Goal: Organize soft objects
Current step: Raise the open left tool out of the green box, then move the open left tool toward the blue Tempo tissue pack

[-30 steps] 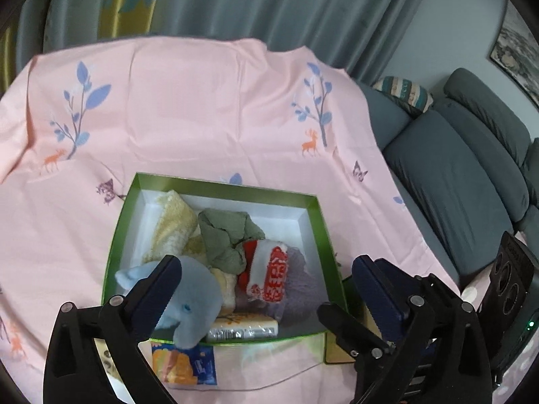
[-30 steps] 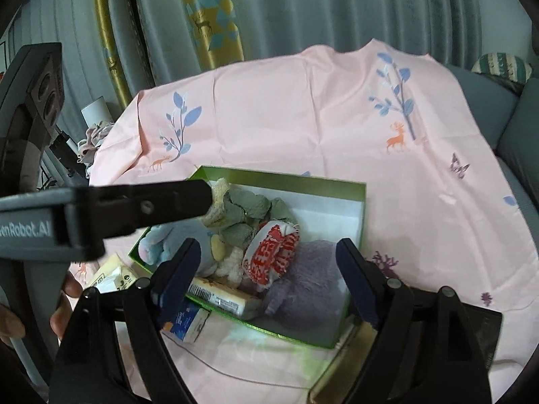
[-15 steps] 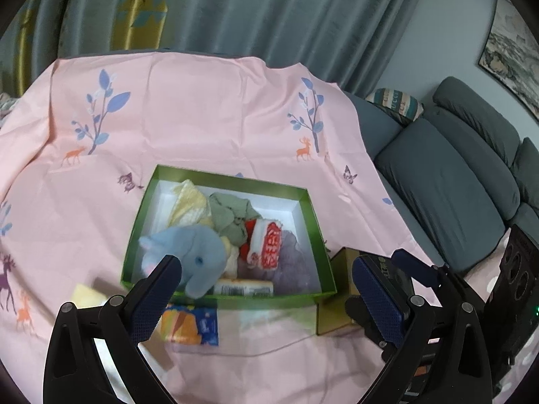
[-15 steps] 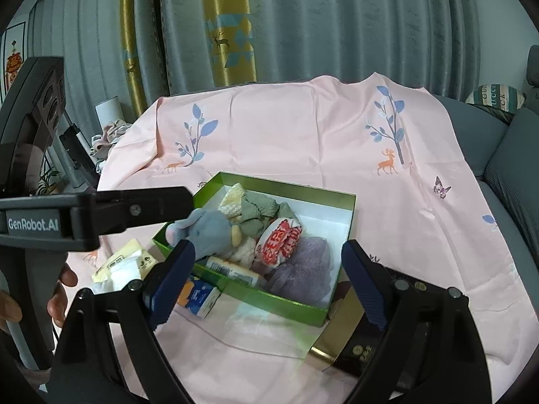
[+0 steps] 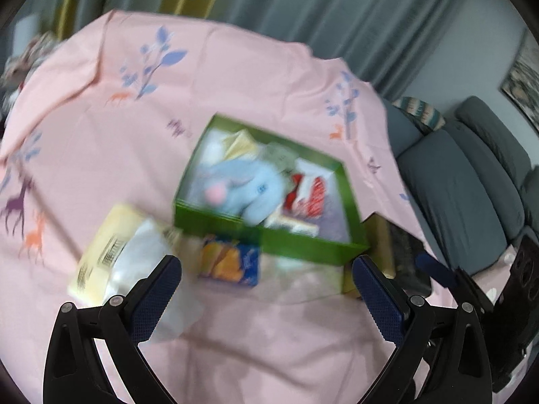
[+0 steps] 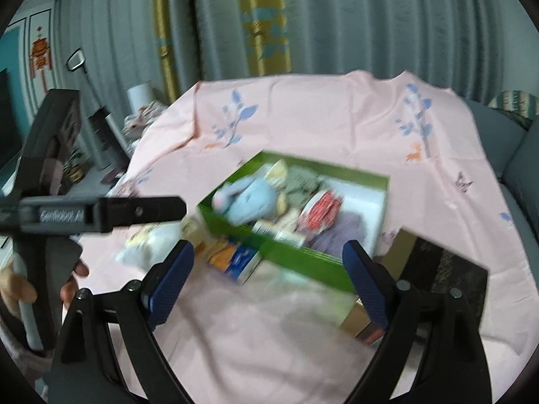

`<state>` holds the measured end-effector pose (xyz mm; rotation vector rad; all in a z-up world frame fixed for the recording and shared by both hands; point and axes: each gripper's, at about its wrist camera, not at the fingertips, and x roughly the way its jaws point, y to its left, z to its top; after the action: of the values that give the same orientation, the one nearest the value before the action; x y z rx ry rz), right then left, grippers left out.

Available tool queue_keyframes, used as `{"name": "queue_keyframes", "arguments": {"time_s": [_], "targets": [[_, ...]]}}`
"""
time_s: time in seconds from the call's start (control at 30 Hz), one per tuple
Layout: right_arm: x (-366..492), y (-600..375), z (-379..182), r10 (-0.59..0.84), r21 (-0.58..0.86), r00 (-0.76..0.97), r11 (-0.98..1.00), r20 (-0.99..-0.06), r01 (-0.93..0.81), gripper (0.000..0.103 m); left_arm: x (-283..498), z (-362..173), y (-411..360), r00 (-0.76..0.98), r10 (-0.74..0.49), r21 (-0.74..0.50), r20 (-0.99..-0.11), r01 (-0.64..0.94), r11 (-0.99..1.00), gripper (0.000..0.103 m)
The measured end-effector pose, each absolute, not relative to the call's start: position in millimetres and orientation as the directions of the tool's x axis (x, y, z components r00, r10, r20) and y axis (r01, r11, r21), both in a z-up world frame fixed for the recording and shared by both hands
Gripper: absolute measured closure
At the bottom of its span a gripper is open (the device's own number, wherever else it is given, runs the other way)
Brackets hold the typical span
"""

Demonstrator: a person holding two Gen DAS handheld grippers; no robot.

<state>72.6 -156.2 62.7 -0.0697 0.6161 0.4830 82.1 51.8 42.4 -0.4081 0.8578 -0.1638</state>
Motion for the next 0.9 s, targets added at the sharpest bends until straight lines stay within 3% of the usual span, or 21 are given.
{"name": "queue_keyframes", "arguments": {"time_s": [0.27,0.43,0.9], "targets": [[71,-146,-6,0.458,0.164,0.576,0.857,-0.678,-0.488,0.013,67,-13,58,0.574,-0.434,-0.549,-0.694,-0.031,0.835,0.002],[75,-143,-23,0.474,0.192,0.568,0.853,-0.673,-0.485,0.013,69,-21,36,0.561,-0.474,-0.55,-0.678,0.041,0.834,0.002],[112,-126,-49,0.519,0.271,0.521,0.835,-0.678,-0.479,0.013,137,-51,39,0.542,-0.38,-0.485,-0.749,-0.06,0.872,0.002]]}}
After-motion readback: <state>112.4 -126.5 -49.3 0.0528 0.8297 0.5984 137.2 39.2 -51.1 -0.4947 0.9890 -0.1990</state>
